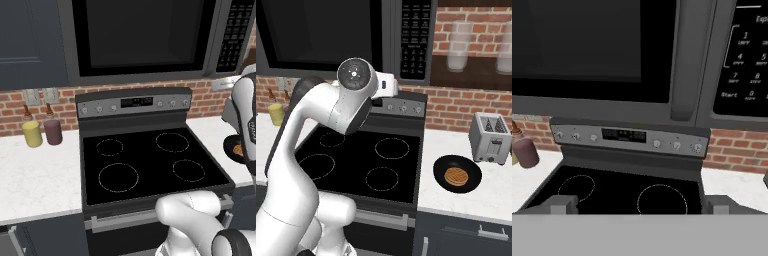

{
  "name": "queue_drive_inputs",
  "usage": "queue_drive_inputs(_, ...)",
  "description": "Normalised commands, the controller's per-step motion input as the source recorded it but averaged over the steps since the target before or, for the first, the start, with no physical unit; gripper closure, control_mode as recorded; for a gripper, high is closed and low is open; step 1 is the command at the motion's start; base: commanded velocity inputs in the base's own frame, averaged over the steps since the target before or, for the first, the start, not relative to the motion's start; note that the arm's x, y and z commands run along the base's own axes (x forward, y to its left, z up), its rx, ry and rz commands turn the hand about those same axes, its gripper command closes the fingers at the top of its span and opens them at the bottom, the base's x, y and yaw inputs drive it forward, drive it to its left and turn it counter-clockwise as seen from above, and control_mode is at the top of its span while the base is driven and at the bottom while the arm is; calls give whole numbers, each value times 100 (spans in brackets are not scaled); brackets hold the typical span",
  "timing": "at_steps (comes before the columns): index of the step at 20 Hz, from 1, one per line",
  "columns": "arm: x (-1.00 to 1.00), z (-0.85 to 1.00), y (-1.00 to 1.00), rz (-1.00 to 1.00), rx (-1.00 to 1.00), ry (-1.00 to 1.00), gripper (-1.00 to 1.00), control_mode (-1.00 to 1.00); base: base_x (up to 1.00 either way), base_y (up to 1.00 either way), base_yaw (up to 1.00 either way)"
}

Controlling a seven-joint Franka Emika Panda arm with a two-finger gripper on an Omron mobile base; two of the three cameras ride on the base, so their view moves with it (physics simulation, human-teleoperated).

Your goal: Open the microwave, place the bowl with waffle inside the microwave, then close the microwave door and turn it on.

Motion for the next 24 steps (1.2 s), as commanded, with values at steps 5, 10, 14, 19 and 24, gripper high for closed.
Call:
queue_drive_inputs(5,18,18,-13,0,0,-5,-100,-100,0,0,0)
queue_drive_inputs(10,9,0,1,0,0,0,-100,-100,0,0,0)
queue_drive_inputs(14,41,1,0,0,0,0,-100,-100,0,0,0)
queue_drive_inputs(19,44,18,0,-3,0,3,-100,-100,0,0,0)
queue_drive_inputs(24,47,26,0,-6,0,4,-100,-100,0,0,0)
